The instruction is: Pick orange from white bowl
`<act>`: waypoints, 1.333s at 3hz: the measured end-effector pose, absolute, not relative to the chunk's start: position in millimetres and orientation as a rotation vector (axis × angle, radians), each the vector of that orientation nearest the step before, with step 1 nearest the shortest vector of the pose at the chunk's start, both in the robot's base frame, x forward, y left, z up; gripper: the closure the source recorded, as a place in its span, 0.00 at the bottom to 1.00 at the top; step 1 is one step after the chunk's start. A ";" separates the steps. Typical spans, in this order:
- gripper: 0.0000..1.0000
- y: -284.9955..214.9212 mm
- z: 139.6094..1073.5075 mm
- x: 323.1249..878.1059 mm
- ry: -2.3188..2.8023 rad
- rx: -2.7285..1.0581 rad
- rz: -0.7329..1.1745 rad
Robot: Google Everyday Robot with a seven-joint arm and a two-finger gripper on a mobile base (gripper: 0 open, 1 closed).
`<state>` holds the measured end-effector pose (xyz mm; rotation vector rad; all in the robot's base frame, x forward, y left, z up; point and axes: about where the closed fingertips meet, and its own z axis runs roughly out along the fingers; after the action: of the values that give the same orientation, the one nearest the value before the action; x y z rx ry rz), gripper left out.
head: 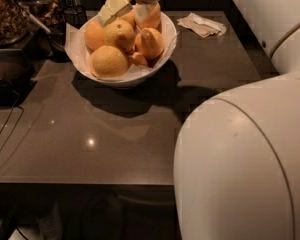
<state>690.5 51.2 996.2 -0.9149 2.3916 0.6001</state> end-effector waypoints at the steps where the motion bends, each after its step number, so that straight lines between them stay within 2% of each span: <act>1: 0.33 50.3 984.0 690.1 2.423 -0.902 0.598; 4: 0.39 62.3 955.6 698.3 2.475 -0.945 0.595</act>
Offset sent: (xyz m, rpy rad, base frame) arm 0.0020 -0.0064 -0.0283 -0.0336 0.0558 -0.0323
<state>698.3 62.3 955.6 -0.9454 2.4750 0.5946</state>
